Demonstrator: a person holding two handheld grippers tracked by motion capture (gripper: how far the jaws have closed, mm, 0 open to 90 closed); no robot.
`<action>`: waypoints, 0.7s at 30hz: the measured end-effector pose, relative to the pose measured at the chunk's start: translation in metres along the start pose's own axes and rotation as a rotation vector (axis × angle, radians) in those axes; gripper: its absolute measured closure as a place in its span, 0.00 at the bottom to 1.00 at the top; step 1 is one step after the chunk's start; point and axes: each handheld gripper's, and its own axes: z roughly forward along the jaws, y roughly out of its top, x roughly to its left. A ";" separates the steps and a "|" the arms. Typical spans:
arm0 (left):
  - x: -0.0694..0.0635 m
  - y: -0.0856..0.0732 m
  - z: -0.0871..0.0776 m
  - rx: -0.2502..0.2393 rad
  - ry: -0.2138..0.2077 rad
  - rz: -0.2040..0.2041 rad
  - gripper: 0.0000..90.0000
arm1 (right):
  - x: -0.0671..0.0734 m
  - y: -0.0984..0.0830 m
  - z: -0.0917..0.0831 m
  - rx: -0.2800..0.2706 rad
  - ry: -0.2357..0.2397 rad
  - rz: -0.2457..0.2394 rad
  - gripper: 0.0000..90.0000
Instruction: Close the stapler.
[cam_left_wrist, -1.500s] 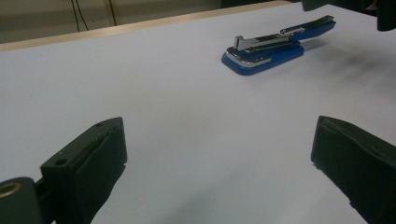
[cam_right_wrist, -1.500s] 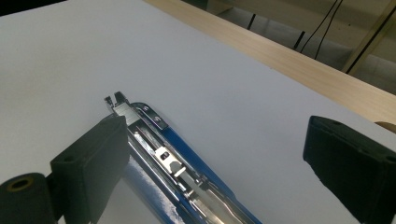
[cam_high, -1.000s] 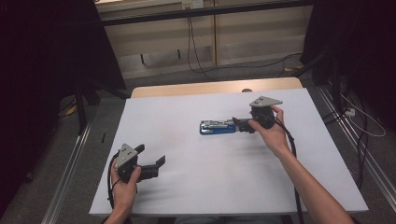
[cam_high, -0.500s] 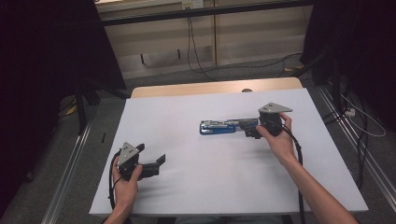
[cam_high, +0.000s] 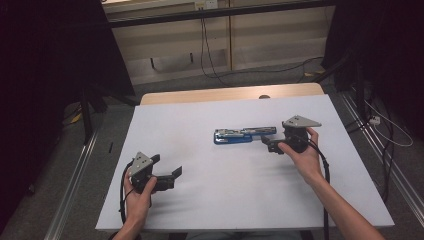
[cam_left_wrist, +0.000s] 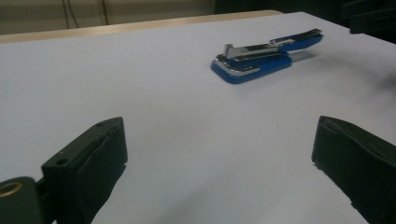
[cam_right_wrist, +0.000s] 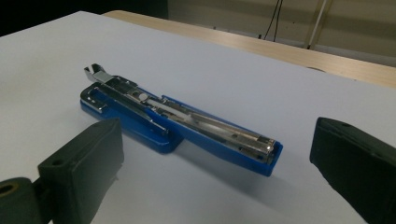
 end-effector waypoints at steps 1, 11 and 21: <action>-0.002 0.002 0.001 0.003 0.002 0.014 0.04 | 0.000 -0.002 -0.001 0.005 0.003 0.002 0.03; -0.022 0.017 0.023 0.014 -0.033 0.129 0.06 | 0.002 -0.007 -0.003 -0.014 0.052 -0.001 0.04; -0.018 0.023 0.055 0.021 -0.037 0.078 0.07 | 0.005 -0.009 -0.003 0.000 0.084 -0.003 0.13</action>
